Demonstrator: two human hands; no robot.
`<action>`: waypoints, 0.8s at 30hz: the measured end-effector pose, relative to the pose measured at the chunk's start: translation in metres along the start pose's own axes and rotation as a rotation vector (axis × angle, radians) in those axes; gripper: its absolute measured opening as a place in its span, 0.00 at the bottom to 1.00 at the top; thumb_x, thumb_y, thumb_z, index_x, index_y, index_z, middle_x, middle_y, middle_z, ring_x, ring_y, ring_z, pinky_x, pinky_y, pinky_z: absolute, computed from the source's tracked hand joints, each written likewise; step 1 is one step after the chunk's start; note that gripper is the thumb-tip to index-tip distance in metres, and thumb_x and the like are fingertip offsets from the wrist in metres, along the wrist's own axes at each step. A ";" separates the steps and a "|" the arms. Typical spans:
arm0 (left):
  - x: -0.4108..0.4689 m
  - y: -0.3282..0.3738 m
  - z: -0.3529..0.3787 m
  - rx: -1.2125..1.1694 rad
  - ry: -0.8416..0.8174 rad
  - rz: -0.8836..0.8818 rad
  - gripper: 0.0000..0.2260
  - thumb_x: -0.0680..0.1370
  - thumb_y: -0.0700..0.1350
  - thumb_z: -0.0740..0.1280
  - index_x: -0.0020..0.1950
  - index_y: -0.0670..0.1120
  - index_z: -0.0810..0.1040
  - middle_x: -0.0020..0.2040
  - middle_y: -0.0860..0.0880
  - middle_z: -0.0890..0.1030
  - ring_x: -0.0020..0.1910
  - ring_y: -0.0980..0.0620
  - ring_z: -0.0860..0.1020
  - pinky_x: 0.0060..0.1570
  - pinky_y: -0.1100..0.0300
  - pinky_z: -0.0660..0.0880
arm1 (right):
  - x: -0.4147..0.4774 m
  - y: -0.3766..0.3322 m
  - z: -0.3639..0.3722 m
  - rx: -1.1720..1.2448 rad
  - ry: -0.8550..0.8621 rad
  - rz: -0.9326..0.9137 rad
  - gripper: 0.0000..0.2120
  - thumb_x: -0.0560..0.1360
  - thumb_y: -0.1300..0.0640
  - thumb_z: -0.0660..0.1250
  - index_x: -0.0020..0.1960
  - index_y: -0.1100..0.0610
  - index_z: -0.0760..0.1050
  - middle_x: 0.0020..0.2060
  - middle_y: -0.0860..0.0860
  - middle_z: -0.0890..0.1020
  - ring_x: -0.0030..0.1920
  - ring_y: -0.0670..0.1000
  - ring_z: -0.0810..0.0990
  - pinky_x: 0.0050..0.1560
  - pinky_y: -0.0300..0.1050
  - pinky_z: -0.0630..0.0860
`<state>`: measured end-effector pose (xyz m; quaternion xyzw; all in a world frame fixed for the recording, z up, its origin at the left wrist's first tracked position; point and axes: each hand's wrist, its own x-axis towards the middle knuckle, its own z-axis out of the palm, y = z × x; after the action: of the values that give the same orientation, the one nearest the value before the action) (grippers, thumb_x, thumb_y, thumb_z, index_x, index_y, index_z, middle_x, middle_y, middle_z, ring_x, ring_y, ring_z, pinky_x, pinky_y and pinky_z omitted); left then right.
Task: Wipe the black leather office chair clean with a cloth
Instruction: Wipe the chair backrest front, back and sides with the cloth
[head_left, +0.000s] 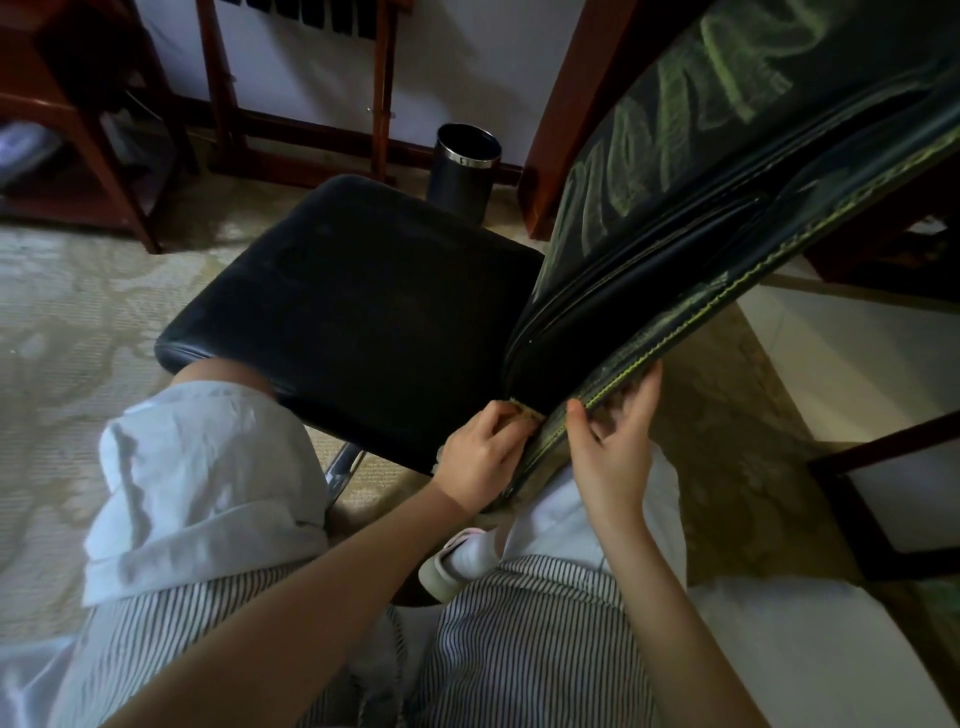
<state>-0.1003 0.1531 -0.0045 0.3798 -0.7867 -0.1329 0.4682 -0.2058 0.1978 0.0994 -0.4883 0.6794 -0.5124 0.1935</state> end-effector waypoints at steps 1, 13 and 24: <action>-0.005 -0.003 0.002 0.006 -0.047 -0.025 0.09 0.78 0.44 0.61 0.55 0.45 0.77 0.51 0.46 0.75 0.42 0.48 0.79 0.33 0.57 0.78 | 0.000 0.001 0.000 -0.009 0.001 0.000 0.39 0.75 0.63 0.67 0.74 0.40 0.49 0.63 0.43 0.71 0.55 0.40 0.76 0.53 0.32 0.73; 0.050 0.026 -0.058 -0.259 0.356 -0.289 0.11 0.75 0.36 0.67 0.57 0.41 0.78 0.54 0.48 0.71 0.53 0.64 0.72 0.51 0.72 0.69 | 0.005 -0.005 -0.005 0.038 -0.054 0.025 0.40 0.74 0.64 0.68 0.76 0.46 0.49 0.59 0.41 0.71 0.50 0.30 0.75 0.51 0.32 0.74; 0.099 0.045 -0.036 -0.109 0.377 0.003 0.07 0.76 0.41 0.62 0.54 0.45 0.70 0.56 0.44 0.70 0.48 0.43 0.76 0.43 0.56 0.74 | 0.005 -0.008 -0.005 0.097 -0.056 0.000 0.39 0.74 0.68 0.66 0.75 0.49 0.51 0.56 0.33 0.69 0.51 0.25 0.72 0.46 0.23 0.71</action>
<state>-0.1187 0.1171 0.1026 0.3709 -0.6772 -0.1009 0.6275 -0.2080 0.1959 0.1099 -0.4924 0.6481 -0.5309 0.2358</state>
